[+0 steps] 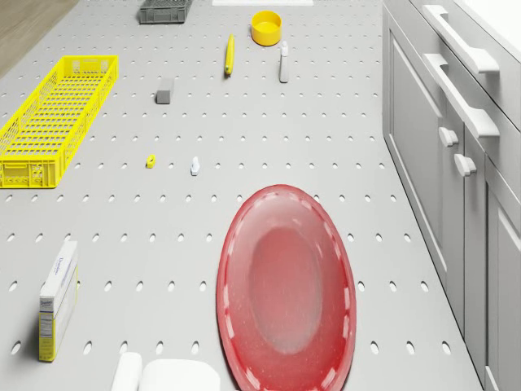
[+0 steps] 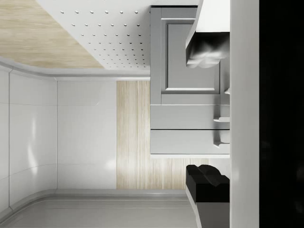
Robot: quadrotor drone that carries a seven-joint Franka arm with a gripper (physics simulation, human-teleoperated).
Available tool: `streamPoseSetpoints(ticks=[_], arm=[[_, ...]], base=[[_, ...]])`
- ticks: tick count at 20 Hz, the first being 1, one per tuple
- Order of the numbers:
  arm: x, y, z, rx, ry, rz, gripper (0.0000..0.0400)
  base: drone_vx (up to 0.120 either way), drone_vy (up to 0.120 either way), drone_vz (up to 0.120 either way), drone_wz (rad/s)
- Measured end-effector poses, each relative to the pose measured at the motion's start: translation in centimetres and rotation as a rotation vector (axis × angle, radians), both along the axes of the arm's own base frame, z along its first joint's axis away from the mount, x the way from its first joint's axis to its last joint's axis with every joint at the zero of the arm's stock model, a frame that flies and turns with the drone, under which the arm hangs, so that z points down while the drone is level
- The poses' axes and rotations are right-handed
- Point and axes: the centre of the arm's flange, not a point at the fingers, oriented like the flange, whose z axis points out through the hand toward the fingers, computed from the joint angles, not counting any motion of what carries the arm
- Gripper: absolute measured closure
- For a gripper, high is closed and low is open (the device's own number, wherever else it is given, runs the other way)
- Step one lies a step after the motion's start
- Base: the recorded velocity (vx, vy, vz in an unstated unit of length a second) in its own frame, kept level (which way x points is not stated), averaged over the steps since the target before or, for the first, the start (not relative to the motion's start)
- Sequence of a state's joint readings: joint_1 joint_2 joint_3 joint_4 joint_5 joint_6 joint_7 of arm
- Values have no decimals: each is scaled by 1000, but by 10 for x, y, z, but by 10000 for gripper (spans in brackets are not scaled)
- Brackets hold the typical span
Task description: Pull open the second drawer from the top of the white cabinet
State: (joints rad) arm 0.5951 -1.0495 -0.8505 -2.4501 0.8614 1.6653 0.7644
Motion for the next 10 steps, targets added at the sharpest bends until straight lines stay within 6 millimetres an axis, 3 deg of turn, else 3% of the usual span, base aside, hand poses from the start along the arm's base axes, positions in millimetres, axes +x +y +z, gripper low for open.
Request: streamPoseSetpoints(ticks=[6, 10], arm=[[0, 0, 0, 0, 0, 0, 100], [0, 0, 0, 0, 0, 0, 100]], base=[[120, -113, 0, 0], [120, 0, 0, 0]])
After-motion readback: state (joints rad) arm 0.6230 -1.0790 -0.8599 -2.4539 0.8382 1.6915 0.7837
